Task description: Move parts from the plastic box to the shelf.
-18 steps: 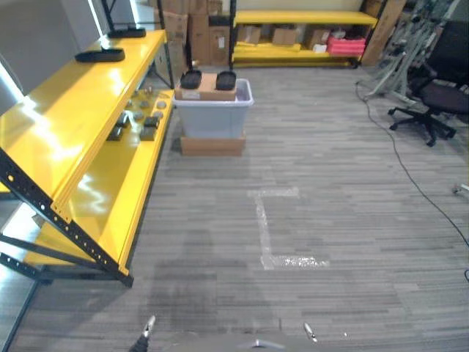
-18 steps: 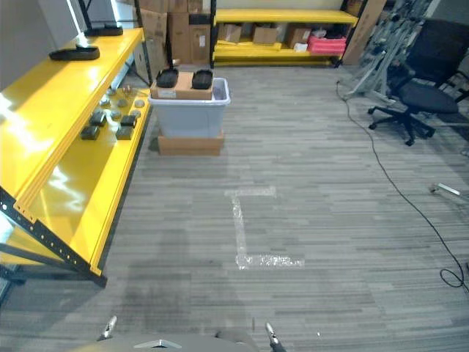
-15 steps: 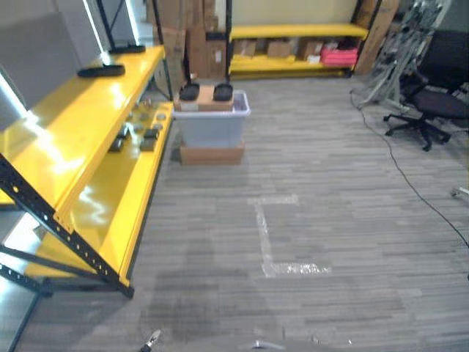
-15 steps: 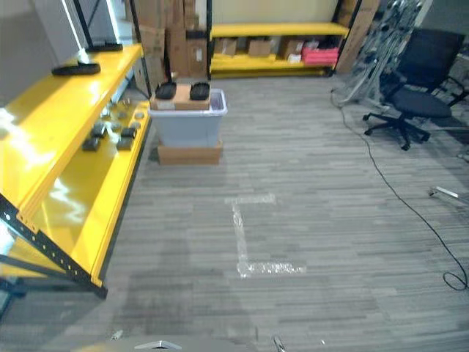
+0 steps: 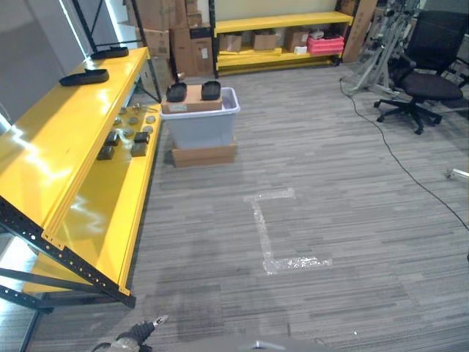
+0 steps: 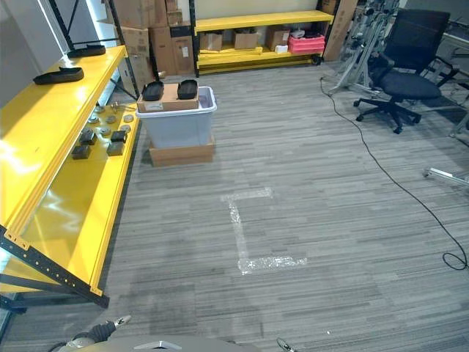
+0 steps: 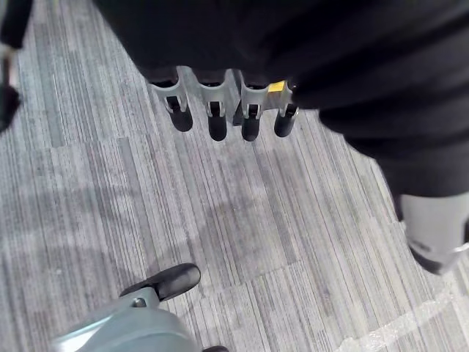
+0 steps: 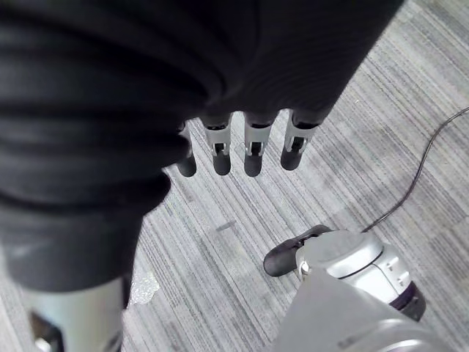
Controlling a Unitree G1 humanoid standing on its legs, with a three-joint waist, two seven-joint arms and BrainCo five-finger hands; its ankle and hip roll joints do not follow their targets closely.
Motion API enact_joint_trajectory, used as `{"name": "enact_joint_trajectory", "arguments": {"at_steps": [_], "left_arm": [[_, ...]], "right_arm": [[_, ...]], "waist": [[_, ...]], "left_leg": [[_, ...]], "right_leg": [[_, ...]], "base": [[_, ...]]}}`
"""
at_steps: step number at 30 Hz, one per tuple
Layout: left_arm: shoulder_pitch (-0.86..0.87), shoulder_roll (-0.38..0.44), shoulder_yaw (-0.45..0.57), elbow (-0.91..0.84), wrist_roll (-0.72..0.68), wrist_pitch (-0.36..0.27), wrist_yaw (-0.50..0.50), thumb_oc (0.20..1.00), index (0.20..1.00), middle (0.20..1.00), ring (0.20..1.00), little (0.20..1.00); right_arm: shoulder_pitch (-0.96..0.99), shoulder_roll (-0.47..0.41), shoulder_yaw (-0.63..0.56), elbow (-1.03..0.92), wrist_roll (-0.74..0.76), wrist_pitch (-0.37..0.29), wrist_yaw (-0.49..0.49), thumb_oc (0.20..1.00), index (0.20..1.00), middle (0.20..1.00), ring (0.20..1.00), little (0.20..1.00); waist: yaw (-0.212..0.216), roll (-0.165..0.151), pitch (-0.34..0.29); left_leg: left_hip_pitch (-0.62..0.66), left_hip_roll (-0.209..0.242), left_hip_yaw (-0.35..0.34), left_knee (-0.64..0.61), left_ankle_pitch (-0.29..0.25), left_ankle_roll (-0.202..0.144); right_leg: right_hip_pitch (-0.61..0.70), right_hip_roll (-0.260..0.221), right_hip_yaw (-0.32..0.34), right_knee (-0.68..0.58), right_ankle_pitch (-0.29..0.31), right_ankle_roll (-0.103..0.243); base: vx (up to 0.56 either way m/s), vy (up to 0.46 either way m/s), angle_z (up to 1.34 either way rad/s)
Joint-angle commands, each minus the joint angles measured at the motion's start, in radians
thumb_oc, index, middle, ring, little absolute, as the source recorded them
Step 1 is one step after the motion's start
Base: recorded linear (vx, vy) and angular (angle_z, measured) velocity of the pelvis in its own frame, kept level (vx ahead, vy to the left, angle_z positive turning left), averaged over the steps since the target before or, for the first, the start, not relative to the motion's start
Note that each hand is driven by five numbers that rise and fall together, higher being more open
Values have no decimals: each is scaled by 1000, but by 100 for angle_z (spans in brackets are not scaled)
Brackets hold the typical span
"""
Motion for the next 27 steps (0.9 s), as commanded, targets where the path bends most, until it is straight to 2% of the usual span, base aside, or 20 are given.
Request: {"name": "enact_joint_trajectory", "arguments": {"at_steps": [1, 5, 11, 27], "left_arm": [[-40, 23, 14, 29, 18, -31, 19, 1000, 1000, 1000, 1000, 1000], [-29, 39, 20, 31, 32, -33, 15, 1000, 1000, 1000, 1000, 1000], [-21, 62, 56, 16, 6, -46, 17, 1000, 1000, 1000, 1000, 1000], [-25, 31, 21, -5, 5, -66, 11, 1000, 1000, 1000, 1000, 1000]], "right_arm": [[-37, -19, -14, 80, -6, -11, 6, 1000, 1000, 1000, 1000, 1000], [-28, -38, -14, 66, -39, -18, 3, 1000, 1000, 1000, 1000, 1000], [-16, -57, -39, 33, -1, -43, 14, 1000, 1000, 1000, 1000, 1000], [-32, -32, 43, -16, -79, -65, 3, 1000, 1000, 1000, 1000, 1000]], "waist": [[-6, -37, -12], [-8, -39, -6], [-6, -39, 0], [-2, -32, 6]], "left_leg": [[-14, 37, 2, -1, -14, -65], [-17, 36, 4, 0, -15, -63], [-17, 35, 4, 3, -16, -64], [-18, 29, -2, 24, -33, -62]], "right_leg": [[17, -88, 26, 20, -24, 118], [13, -89, 32, 25, -25, 120], [11, -89, 31, 28, -29, 120], [23, -95, 25, 33, -44, 118]], "base": [[-33, 22, -1], [-9, 3, -1], [-12, 7, -3], [6, 0, 0]]}}
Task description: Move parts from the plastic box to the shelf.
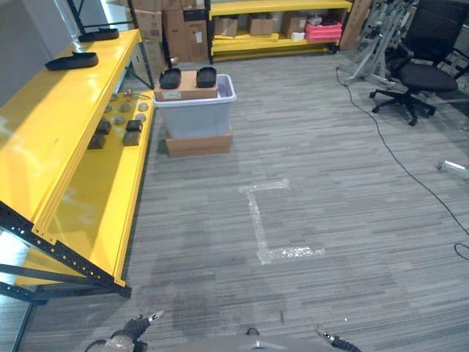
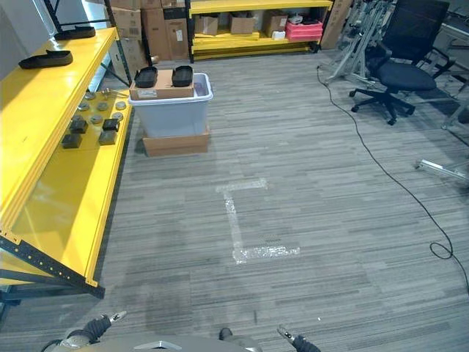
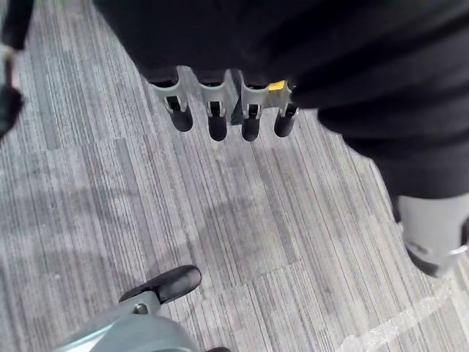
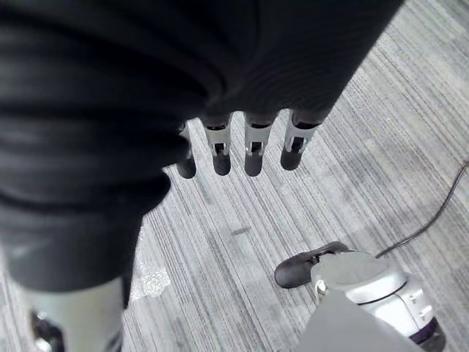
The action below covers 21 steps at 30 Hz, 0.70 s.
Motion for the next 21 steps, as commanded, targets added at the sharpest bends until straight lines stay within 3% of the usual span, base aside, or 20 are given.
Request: {"name": "enact_joint_trajectory", "arguments": {"at_steps": [1, 15, 21], "left_arm": [[-43, -1, 10, 35, 3, -32, 12, 1000, 1000, 1000, 1000, 1000], [-58, -12, -10, 42, 24, -35, 21, 1000, 1000, 1000, 1000, 1000], [-76, -5, -11, 33, 26, -29, 21, 1000, 1000, 1000, 1000, 1000]], "right_arm": [[-22, 0, 4, 45, -28, -25, -13, 1000, 1000, 1000, 1000, 1000], [-71, -1, 30, 31, -52, -23, -19, 1000, 1000, 1000, 1000, 1000], [-89, 15, 57, 30, -34, -12, 18, 1000, 1000, 1000, 1000, 1000]], "waist": [[-1, -23, -34], [3, -27, -2], [10, -23, 16]], "left_leg": [[-20, 29, -15, 25, -32, -61], [-85, -6, -6, 146, -99, -30], [-81, -8, -13, 152, -115, -10]], "right_leg": [[25, -95, 11, 33, -48, 118], [-31, -132, 34, 132, -64, 142], [-111, -119, 68, 298, -66, 159]], "base": [[53, -1, 1], [16, 61, -1], [62, 51, -6]]}}
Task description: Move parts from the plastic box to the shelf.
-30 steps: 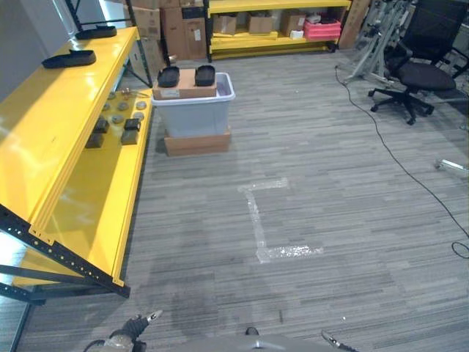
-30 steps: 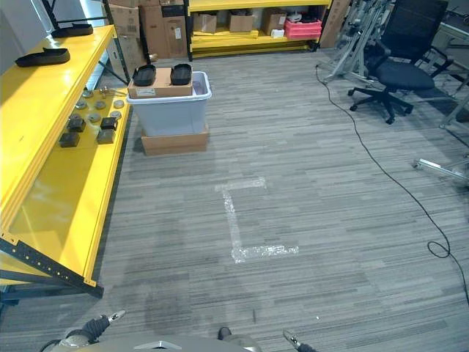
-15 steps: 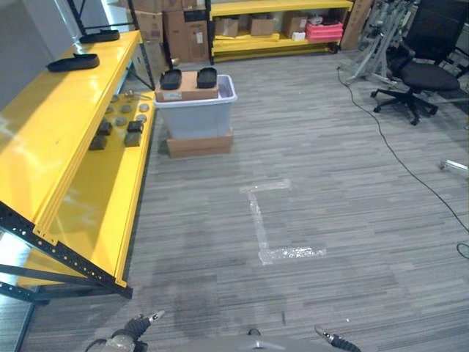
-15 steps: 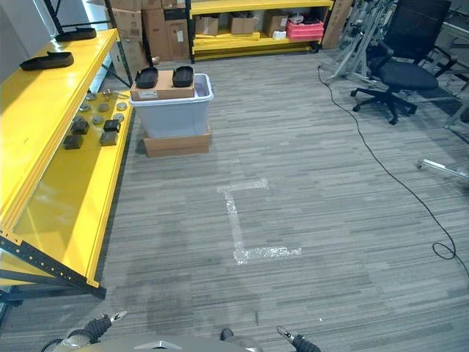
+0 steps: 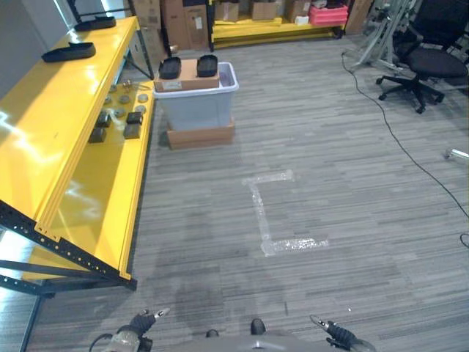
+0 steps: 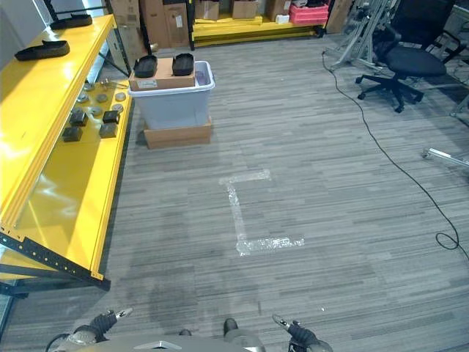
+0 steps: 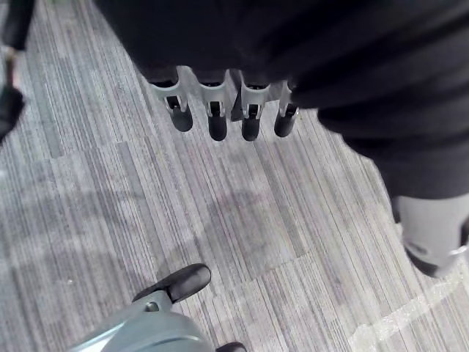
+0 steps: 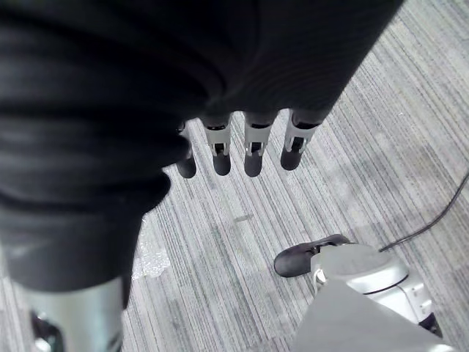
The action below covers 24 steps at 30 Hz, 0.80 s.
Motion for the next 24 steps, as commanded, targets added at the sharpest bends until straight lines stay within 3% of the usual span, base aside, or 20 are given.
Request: {"name": "enact_joint_trajectory", "arguments": {"at_steps": [1, 5, 8, 9, 10, 13, 14, 15, 17, 20, 22, 23, 24], "left_arm": [[-39, 13, 14, 27, 8, -18, 16, 1000, 1000, 1000, 1000, 1000], [-54, 12, 10, 18, -6, -21, 17, 1000, 1000, 1000, 1000, 1000], [-75, 9, -3, 11, -13, -26, 18, 1000, 1000, 1000, 1000, 1000], [-67, 5, -7, 14, -5, -27, 14, 1000, 1000, 1000, 1000, 1000], [-67, -1, -7, 16, -6, -28, 16, 1000, 1000, 1000, 1000, 1000], [-59, -11, 7, 7, -33, -23, 17, 1000, 1000, 1000, 1000, 1000], [-59, -11, 7, 7, -33, -23, 17, 1000, 1000, 1000, 1000, 1000], [-57, -16, 7, 7, -42, -23, 15, 1000, 1000, 1000, 1000, 1000], [-58, -21, 6, 6, -57, -25, 18, 1000, 1000, 1000, 1000, 1000], [-44, -36, 9, 12, -62, -25, 20, 1000, 1000, 1000, 1000, 1000], [-36, -47, -2, 19, -56, -26, 22, 1000, 1000, 1000, 1000, 1000], [-36, -47, -2, 19, -56, -26, 22, 1000, 1000, 1000, 1000, 1000], [-33, -51, -8, 23, -52, -25, 20, 1000, 1000, 1000, 1000, 1000]], "right_arm": [[-26, 15, 33, 49, 1, -12, 13, 1000, 1000, 1000, 1000, 1000], [-27, 14, 39, 41, 9, -16, 7, 1000, 1000, 1000, 1000, 1000], [-6, 11, 39, 46, 19, -15, 7, 1000, 1000, 1000, 1000, 1000], [24, 12, 31, 50, 25, -14, 14, 1000, 1000, 1000, 1000, 1000], [27, 7, 30, 56, 23, -14, 13, 1000, 1000, 1000, 1000, 1000], [36, -10, 29, 72, 7, -11, 16, 1000, 1000, 1000, 1000, 1000], [36, -10, 29, 72, 7, -11, 16, 1000, 1000, 1000, 1000, 1000], [35, -22, 31, 73, -8, -7, 19, 1000, 1000, 1000, 1000, 1000], [24, -38, 30, 65, -12, -4, 15, 1000, 1000, 1000, 1000, 1000], [3, -56, 29, 61, -8, -6, 6, 1000, 1000, 1000, 1000, 1000], [-3, -66, 28, 46, 1, -10, 4, 1000, 1000, 1000, 1000, 1000], [-2, -66, 28, 46, 1, -10, 4, 1000, 1000, 1000, 1000, 1000], [-7, -73, 27, 41, 5, -14, 2, 1000, 1000, 1000, 1000, 1000]], "waist": [[-2, -33, -18], [-28, -30, -2], [-71, -28, 0], [-78, -30, -22], [-80, -26, -29], [-74, -28, -27], [-76, -27, -27], [-61, -44, -6], [-50, -61, 11], [-21, -54, 13], [-1, -31, 13], [-2, -31, 15], [8, -21, 16]], "left_leg": [[-47, 7, -26, 148, -115, -27], [7, 2, -36, 108, -123, -37], [41, 16, -68, 92, -132, -54], [51, 35, -78, 106, -143, -72], [46, 40, -78, 124, -142, -80], [-22, 43, -102, 314, -63, -127], [-24, 44, -104, 318, -65, -128], [-90, 15, -123, 484, -10, -147], [-151, 14, -86, 521, 17, -160], [-200, 32, -28, 335, -21, -130], [-215, 30, -50, 183, 36, -121], [-211, 28, -50, 180, 37, -120], [-233, 29, -70, 131, 79, -121]], "right_leg": [[-38, -105, 44, 180, -16, 135], [-115, -73, 17, 69, 41, 112], [-149, -26, 99, 52, 48, 108], [-121, -13, 121, 56, 28, 90], [-104, -15, 113, 44, 30, 84], [-52, -9, 85, 16, 27, 53], [-52, -9, 83, 16, 27, 53], [-12, -23, 74, -2, 32, 34], [20, -43, 65, -23, 30, 29], [64, -53, 55, -55, 8, 35], [89, -37, 50, -62, -8, 37], [92, -39, 50, -62, -9, 38], [106, -30, 53, -63, -22, 36]], "base": [[188, -20, -3], [154, -69, -10], [216, -184, 24], [272, -293, 75], [249, -311, 70], [124, -234, 40], [88, -219, 23], [53, -141, 6], [123, -201, 2], [221, -83, 10], [219, 19, -22], [176, 17, -20], [196, 21, -20]]}}
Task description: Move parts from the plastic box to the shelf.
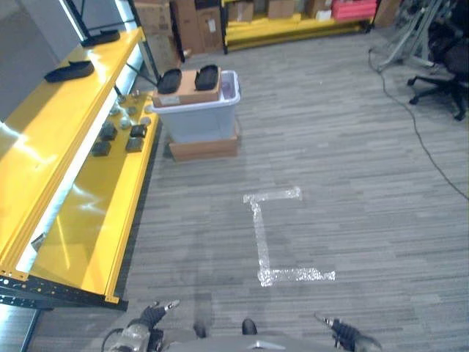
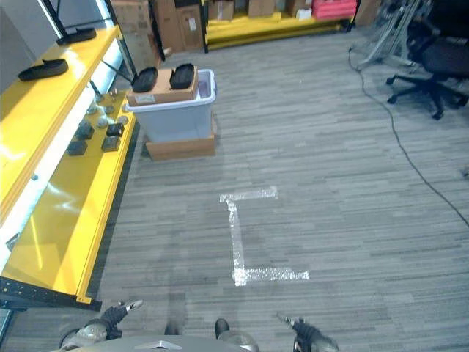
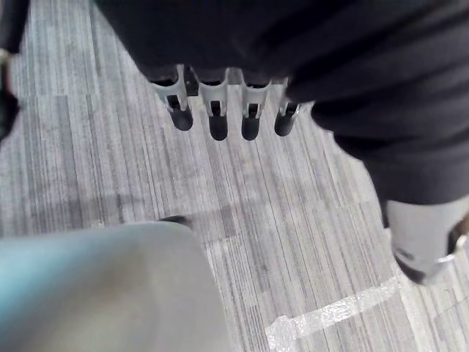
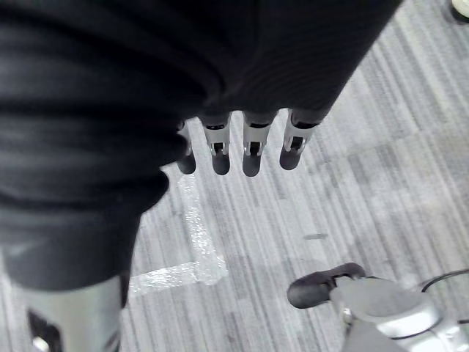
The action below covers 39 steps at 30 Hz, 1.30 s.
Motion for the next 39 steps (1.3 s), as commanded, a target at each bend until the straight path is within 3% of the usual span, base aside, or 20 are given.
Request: {"name": "enact_joint_trajectory", "arguments": {"at_steps": [1, 2, 5, 7, 8, 9, 11, 12, 14, 17, 20, 22, 24, 25, 28, 29, 34, 37, 38, 39], "left_arm": [[-25, 6, -31, 30, 2, -10, 20, 1000, 1000, 1000, 1000, 1000], [-21, 8, -34, 42, 10, -4, 20, 1000, 1000, 1000, 1000, 1000], [-14, 8, -27, 54, 14, -1, 17, 1000, 1000, 1000, 1000, 1000], [-13, 3, -14, 58, -4, -1, 21, 1000, 1000, 1000, 1000, 1000], [-17, 3, -9, 58, -16, 0, 20, 1000, 1000, 1000, 1000, 1000], [-36, 6, -12, 44, -36, 1, 28, 1000, 1000, 1000, 1000, 1000], [-56, 9, -26, 36, -33, 5, 24, 1000, 1000, 1000, 1000, 1000], [-66, 8, -43, 32, -27, 6, 22, 1000, 1000, 1000, 1000, 1000], [-97, 10, -65, 27, -8, 3, 23, 1000, 1000, 1000, 1000, 1000], [-141, 5, -76, -5, -29, -13, 27, 1000, 1000, 1000, 1000, 1000], [-146, 3, -80, -15, -26, -16, 27, 1000, 1000, 1000, 1000, 1000], [-139, 8, -80, -11, -15, -16, 30, 1000, 1000, 1000, 1000, 1000], [-116, 1, -47, 10, -50, -10, 26, 1000, 1000, 1000, 1000, 1000], [-116, 1, -46, 10, -50, -10, 26, 1000, 1000, 1000, 1000, 1000], [-97, -2, -38, 43, -49, -4, 24, 1000, 1000, 1000, 1000, 1000], [-85, -4, -33, 58, -44, -3, 32, 1000, 1000, 1000, 1000, 1000], [-51, -7, -28, 87, -22, 3, 27, 1000, 1000, 1000, 1000, 1000], [-15, -4, -24, 114, 15, 13, 21, 1000, 1000, 1000, 1000, 1000], [-19, 16, -31, 113, 39, 13, 21, 1000, 1000, 1000, 1000, 1000], [-25, 27, -36, 106, 43, 14, 25, 1000, 1000, 1000, 1000, 1000]], "right_arm": [[17, -27, -6, -6, 10, -19, -1, 1000, 1000, 1000, 1000, 1000], [5, -26, -9, -6, 13, -20, -6, 1000, 1000, 1000, 1000, 1000], [6, -14, -18, 17, 7, -20, -23, 1000, 1000, 1000, 1000, 1000], [14, 18, -19, -1, 23, -23, -22, 1000, 1000, 1000, 1000, 1000], [16, 33, -14, -11, 35, -26, -18, 1000, 1000, 1000, 1000, 1000], [15, 62, 4, -24, 49, -28, -14, 1000, 1000, 1000, 1000, 1000], [15, 75, 22, -18, 32, -24, -19, 1000, 1000, 1000, 1000, 1000], [11, 81, 29, -15, 25, -21, -21, 1000, 1000, 1000, 1000, 1000], [15, 83, 35, -9, 12, -14, -18, 1000, 1000, 1000, 1000, 1000], [42, 78, 27, 19, 9, -12, -27, 1000, 1000, 1000, 1000, 1000], [63, 70, 24, 45, -20, -4, -21, 1000, 1000, 1000, 1000, 1000], [68, 62, 30, 55, -33, -2, -23, 1000, 1000, 1000, 1000, 1000], [64, 34, 21, 52, -42, -3, -22, 1000, 1000, 1000, 1000, 1000], [64, 34, 21, 52, -42, -3, -22, 1000, 1000, 1000, 1000, 1000], [37, -6, 19, 43, -57, -5, -36, 1000, 1000, 1000, 1000, 1000], [17, -20, 28, 29, -74, -9, -47, 1000, 1000, 1000, 1000, 1000], [-14, -17, 53, 7, -87, -18, -47, 1000, 1000, 1000, 1000, 1000], [-11, 2, 48, -4, -91, -21, -47, 1000, 1000, 1000, 1000, 1000], [-23, 30, 53, -20, -80, -25, -53, 1000, 1000, 1000, 1000, 1000], [-23, 45, 65, -26, -81, -26, -53, 1000, 1000, 1000, 1000, 1000]], "waist": [[30, 31, 21], [40, 32, 16], [45, 28, -10], [50, 16, -35], [46, 16, -33], [30, 10, -14], [15, 17, 1], [5, 24, 5], [-17, 34, 9], [-77, 33, 7], [-90, 33, 1], [-92, 30, -13], [-76, 17, -16], [-77, 17, -16], [-37, 1, -5], [-12, 10, 11], [40, 11, 20], [50, 3, -7], [38, 5, 6], [32, 7, 8]], "left_leg": [[-70, -8, -5, 35, 61, 31], [-77, -2, 3, 59, 80, 30], [-49, -5, 18, 70, 56, 49], [-23, -23, 8, 82, 20, 79], [-5, -25, 14, 80, 10, 88], [8, -23, 22, 88, -1, 102], [45, -16, 12, 77, -16, 111], [75, -11, 13, 59, -22, 112], [131, -5, 21, 10, -38, 106], [196, -10, -2, -17, -77, 84], [217, 5, -17, 1, -107, 70], [228, 23, -22, 19, -116, 61], [183, -1, -58, 170, -90, 39], [183, -1, -59, 172, -91, 39], [68, -2, -50, 91, -53, 39], [-9, 5, -40, 33, 20, 38], [-60, 9, -31, -3, 74, 30], [-27, -13, -19, 26, 32, 66], [2, -6, 0, 31, 18, 84], [22, -2, 5, 19, 14, 85]], "right_leg": [[48, -49, 2, 62, -89, 105], [82, -43, 12, 66, -114, 105], [116, -55, 7, 82, -148, 109], [96, -77, 17, 202, -161, 131], [68, -75, 21, 282, -143, 143], [14, -68, 41, 409, -75, 170], [-78, -58, 40, 511, -63, 178], [-116, -62, 22, 518, -69, 174], [-163, -76, -31, 396, -83, 161], [-216, -44, 28, 193, -23, 161], [-206, -51, 9, 200, -25, 158], [-196, -31, 15, 225, -43, 135], [-146, -32, -2, 176, -36, 111], [-144, -33, -3, 175, -36, 111], [-67, -52, -13, 91, -43, 117], [-35, -51, -17, 74, -54, 118], [34, -51, 7, 71, -102, 118], [46, -83, 17, 151, -125, 147], [-23, -74, 33, 329, -91, 172], [-54, -61, 40, 348, -89, 176]], "base": [[393, 57, -10], [427, 79, -10], [316, 89, -22], [284, 129, -17], [257, 119, -17], [173, 70, -26], [170, 44, -23], [220, 33, 5], [349, -37, -7], [368, -124, 6], [341, -287, 50], [209, -213, 55], [194, -214, 0], [181, -184, -2], [248, -98, 7], [293, -34, 24], [271, 68, 4], [388, 193, -70], [214, 99, -43], [214, 98, -44]]}}
